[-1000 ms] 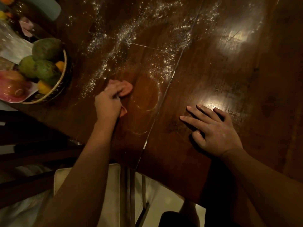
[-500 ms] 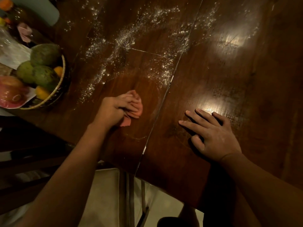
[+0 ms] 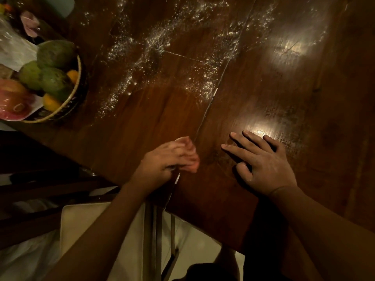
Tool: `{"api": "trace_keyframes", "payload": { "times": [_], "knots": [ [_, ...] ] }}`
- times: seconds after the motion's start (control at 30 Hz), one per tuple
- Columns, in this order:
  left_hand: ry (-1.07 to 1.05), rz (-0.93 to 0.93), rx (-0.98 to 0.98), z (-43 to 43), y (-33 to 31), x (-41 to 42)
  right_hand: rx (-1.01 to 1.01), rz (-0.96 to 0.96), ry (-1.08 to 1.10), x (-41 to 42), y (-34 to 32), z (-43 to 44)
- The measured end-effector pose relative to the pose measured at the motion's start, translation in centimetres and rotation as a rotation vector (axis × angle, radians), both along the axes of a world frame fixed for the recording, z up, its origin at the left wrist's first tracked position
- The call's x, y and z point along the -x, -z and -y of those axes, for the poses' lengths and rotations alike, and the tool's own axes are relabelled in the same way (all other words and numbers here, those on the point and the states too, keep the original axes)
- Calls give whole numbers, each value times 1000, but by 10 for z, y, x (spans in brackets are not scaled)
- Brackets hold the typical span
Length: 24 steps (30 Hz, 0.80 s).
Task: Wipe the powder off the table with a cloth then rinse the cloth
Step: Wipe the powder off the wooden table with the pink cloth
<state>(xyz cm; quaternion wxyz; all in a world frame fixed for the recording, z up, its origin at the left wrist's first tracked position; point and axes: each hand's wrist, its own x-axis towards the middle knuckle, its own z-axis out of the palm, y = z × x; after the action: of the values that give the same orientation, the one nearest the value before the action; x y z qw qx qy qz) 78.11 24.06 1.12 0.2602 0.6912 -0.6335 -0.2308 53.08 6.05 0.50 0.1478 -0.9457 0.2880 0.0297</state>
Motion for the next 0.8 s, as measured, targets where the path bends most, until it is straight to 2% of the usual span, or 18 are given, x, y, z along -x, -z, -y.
{"api": "trace_keyframes", "payload": {
  "times": [0.07, 0.17, 0.23, 0.3, 0.37, 0.4, 0.47, 0.53, 0.6, 0.67, 0.7, 0.77, 0.8],
  "knots": [
    [-163, -25, -18, -34, 0, -26, -2, 8, -2, 0, 0, 0],
    [-693, -56, 18, -66, 8, -53, -9, 14, -8, 0, 0, 0],
    [-1001, 3, 41, -64, 13, -41, -5, 9, -11, 1, 0, -1],
    [-1167, 82, 60, -48, 15, -5, -1, 6, -17, 0, 0, -1],
    [-1158, 121, 71, -21, 14, 47, -10, 7, -17, 0, 0, -1],
    [-1059, 85, 57, -9, 13, 74, -14, 8, -16, 0, -1, -1],
    [-705, 21, 17, 2, 13, 123, -21, 5, -9, 0, -2, -2],
    [-317, 73, 0, -5, 10, 142, -30, 4, -1, 0, -3, -3],
    [-211, 75, 114, -19, 6, 121, -44, 5, 1, -1, -3, -2],
    [-363, 30, 252, -33, 8, 94, -57, 11, -1, -1, -3, -1],
    [-543, -16, 259, -39, 8, 80, -69, 21, -5, -1, -3, -1],
    [-1021, -27, 85, -39, 10, 67, -95, 49, -15, 0, -2, 0],
    [-1212, 52, -37, -30, 9, 71, -99, 59, -23, 1, -1, 1]
  ]
}}
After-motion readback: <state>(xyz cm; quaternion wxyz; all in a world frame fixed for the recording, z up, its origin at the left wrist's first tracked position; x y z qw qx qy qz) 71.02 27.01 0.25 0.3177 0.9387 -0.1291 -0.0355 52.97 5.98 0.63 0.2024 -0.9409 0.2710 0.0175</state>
